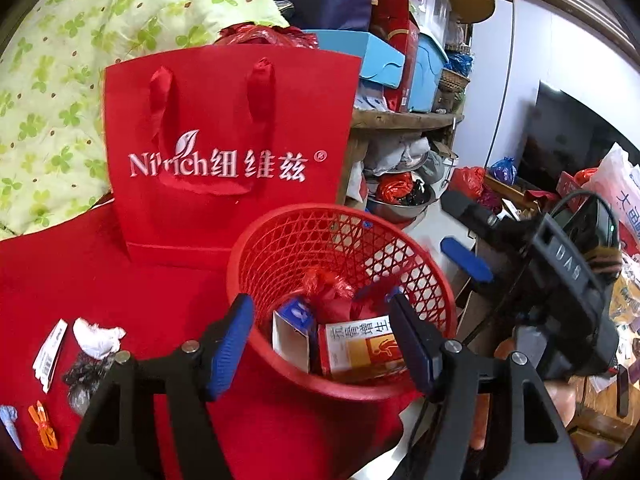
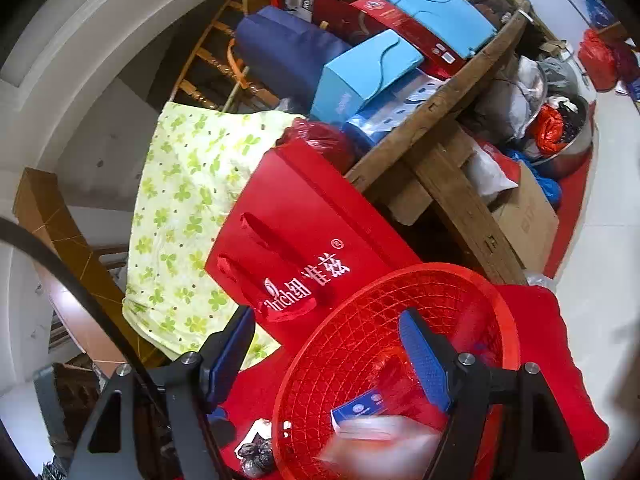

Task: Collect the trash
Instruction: 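Open both tools over the basket to drop the white box and ribbon bag, then move both open tools back over the remaining trash on the cloth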

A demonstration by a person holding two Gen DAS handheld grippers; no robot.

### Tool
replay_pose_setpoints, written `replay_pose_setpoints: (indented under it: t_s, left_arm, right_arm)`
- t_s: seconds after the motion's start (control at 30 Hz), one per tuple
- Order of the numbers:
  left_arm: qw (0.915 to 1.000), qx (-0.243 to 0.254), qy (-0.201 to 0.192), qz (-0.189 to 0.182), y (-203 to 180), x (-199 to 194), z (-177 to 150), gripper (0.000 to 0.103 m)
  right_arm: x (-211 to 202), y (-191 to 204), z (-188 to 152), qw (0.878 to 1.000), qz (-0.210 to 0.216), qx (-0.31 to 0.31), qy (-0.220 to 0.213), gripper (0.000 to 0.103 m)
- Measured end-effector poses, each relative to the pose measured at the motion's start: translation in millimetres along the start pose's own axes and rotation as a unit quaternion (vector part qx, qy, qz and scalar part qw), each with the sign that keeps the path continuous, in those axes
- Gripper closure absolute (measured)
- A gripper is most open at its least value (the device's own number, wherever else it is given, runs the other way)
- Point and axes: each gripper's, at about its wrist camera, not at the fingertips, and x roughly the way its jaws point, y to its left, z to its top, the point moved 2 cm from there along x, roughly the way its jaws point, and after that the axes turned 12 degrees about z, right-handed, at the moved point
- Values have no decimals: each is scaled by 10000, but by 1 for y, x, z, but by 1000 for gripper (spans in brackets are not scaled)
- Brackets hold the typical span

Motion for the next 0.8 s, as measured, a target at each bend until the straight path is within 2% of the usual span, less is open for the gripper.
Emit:
replay_pose_setpoints:
  t_s: [0.23,0.43,0.63,0.8]
  left_arm:
    - [9988,-327,167,323,53,-19,-42,32]
    - [9914,-827,422,927,121,-46,-98,32]
    - [9707,-1430,574,1845,192,-84,-151,32]
    - [9547,-1920,582,2197,230,-110,-178,33]
  right_arm:
    - [16,43,-18,9961,198,-846,174,25]
    - [39,99,-58,9793,716,-1809,563,25]
    - [64,138,-109,9593,1233,-2249,1181,25]
    - [81,155,-138,9481,1374,-2412,1548,25]
